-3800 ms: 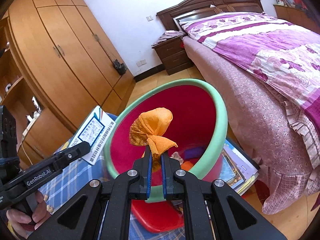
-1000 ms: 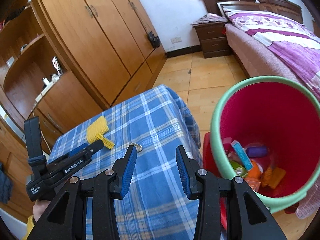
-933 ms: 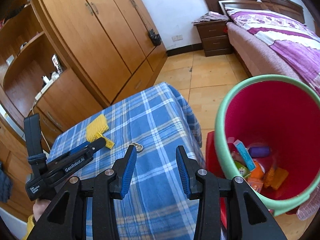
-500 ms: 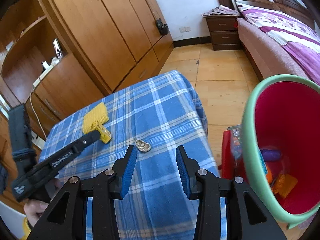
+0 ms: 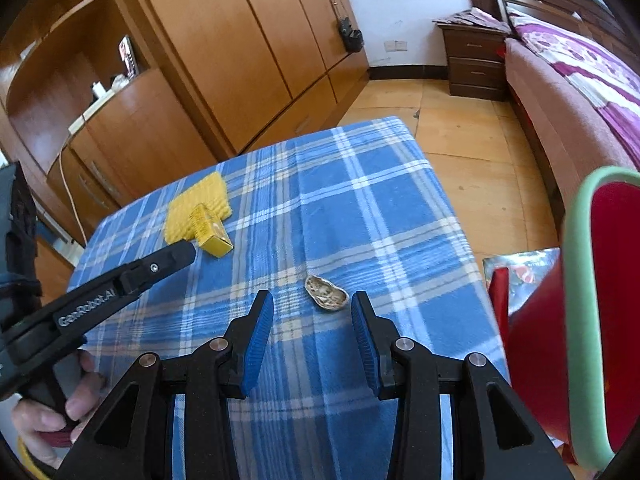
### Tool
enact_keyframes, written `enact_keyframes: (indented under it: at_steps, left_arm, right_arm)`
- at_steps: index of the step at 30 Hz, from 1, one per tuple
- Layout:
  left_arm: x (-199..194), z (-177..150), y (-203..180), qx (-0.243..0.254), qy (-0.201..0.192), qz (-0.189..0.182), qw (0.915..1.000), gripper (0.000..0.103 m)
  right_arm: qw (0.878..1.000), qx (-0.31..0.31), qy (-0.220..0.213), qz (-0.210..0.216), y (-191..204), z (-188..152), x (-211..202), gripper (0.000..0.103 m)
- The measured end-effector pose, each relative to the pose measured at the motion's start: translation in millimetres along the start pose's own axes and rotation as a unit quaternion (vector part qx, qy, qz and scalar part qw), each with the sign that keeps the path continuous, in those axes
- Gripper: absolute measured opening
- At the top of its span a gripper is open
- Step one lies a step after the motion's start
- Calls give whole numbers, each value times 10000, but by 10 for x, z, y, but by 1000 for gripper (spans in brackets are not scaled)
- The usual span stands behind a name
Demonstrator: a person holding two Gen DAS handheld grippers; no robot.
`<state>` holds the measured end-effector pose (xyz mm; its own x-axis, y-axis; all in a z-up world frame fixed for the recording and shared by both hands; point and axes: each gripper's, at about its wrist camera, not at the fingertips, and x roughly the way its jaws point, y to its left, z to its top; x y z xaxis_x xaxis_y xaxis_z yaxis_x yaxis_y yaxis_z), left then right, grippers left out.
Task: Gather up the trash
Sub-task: 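Grasp the yellow tea box with the left tool while the right tool grasps the peanut shell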
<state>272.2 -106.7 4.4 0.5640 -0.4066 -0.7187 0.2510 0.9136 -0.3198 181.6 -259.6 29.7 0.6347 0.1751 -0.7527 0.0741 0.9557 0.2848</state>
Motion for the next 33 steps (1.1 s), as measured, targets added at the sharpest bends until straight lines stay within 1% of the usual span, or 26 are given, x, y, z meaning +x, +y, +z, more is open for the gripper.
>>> enact_keyframes:
  at_steps: [2,4,5,6,8,9,11,14,18,20,23,24,27,29,33]
  left_arm:
    - [4,6,22,-51,7,17,10000,31]
    - [7,11,42,-91,10,14,10000,35]
    - [12,14,50,-114,11,17,9999,38]
    - [17,16,55,-134,9,34,9999,40]
    - [18,15,48,-141,8,49,9999,40]
    - [20,19,39,-131,14,60,9999,40]
    - [33,28,8,-76,52,125,9999,40]
    - [92,48,-17,-16,150,287,9995,40]
    - [255,69,-21,22,376,475,9982,40]
    - [276,82,-41,99,320,588,9977,40]
    - [292,80,-47,111,303,622,9975,40]
    - [290,76,-43,112,286,659,9973,33]
    - [265,62,-18,87,265,635,9976,33]
    - [218,41,15,52,220,597,9980,33]
    - [80,-12,84,-3,90,595,9982,33]
  right_arm:
    - [10000,-89,20,-35,36,1,52,41]
    - [9999,-111,25,-55,60,-25,95,37]
    - [9999,-117,0,-81,70,-23,98,37]
    - [9999,-114,-7,-87,88,-18,111,36]
    - [9999,-70,-16,-90,76,-8,126,27]
    - [9999,-69,-20,-103,68,-3,130,24]
    - [9998,-84,-32,-163,47,-3,138,13]
    - [9999,42,-51,-124,-16,-1,135,6]
    - [9997,250,-80,7,-97,-30,93,4]
    - [9994,326,-110,38,-132,-45,58,4]
    - [9991,384,-183,73,-172,-50,-10,4]
    - [9990,387,-209,79,-175,-43,-30,4]
    - [9988,361,-287,135,-172,-23,-81,4]
    - [9988,327,-304,180,-156,-13,-89,7]
    - [9993,229,-233,172,-102,2,-39,7]
